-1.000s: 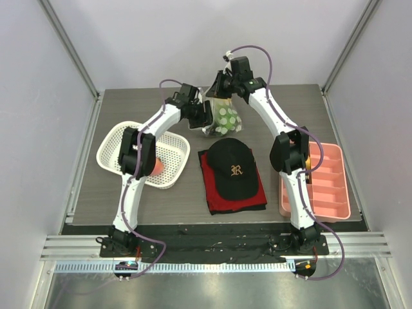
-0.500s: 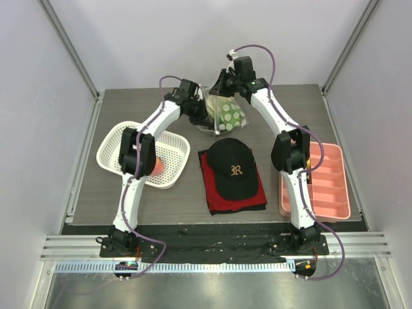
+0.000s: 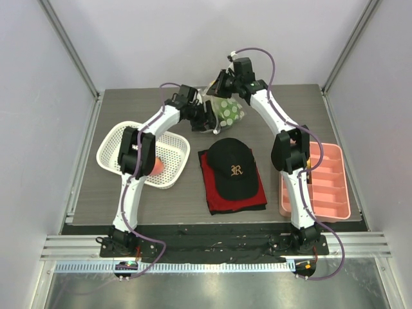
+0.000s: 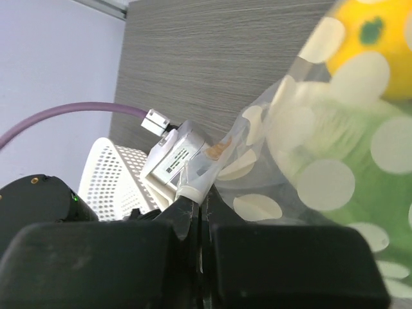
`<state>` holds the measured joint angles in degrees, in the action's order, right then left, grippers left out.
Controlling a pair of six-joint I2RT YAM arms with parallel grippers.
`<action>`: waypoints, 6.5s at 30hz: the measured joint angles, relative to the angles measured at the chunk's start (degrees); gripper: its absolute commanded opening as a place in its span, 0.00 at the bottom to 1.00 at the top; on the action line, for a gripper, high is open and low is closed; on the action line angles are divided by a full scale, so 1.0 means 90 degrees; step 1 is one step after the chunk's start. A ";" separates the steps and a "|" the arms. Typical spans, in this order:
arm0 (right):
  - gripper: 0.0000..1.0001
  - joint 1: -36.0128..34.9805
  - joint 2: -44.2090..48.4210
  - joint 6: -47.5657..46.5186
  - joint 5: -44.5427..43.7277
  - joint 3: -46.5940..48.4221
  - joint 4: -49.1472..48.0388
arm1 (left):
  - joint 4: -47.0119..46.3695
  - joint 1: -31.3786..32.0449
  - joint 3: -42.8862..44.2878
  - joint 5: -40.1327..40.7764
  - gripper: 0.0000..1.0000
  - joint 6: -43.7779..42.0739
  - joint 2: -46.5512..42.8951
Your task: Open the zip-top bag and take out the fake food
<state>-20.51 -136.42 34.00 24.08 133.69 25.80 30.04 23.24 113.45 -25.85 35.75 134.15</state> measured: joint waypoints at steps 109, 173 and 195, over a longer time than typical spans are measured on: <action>0.01 -0.0396 0.1277 0.0085 -0.1197 -0.1661 -0.0767 | 0.1117 -0.0459 -0.1083 0.0367 0.49 0.1168 -0.2599; 0.01 -0.0340 0.1460 0.0270 -0.1559 -0.0933 0.0396 | -0.1957 -0.0063 -0.0240 0.0933 0.38 0.1797 -0.0673; 0.01 -0.0253 0.1375 0.0328 -0.1960 -0.1226 0.0459 | -0.2178 0.0185 -0.1073 0.1664 0.00 0.0517 -0.0930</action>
<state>-22.79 -124.05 36.95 6.44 122.65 29.93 10.44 24.91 103.79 -10.87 40.40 125.78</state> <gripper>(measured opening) 0.028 0.021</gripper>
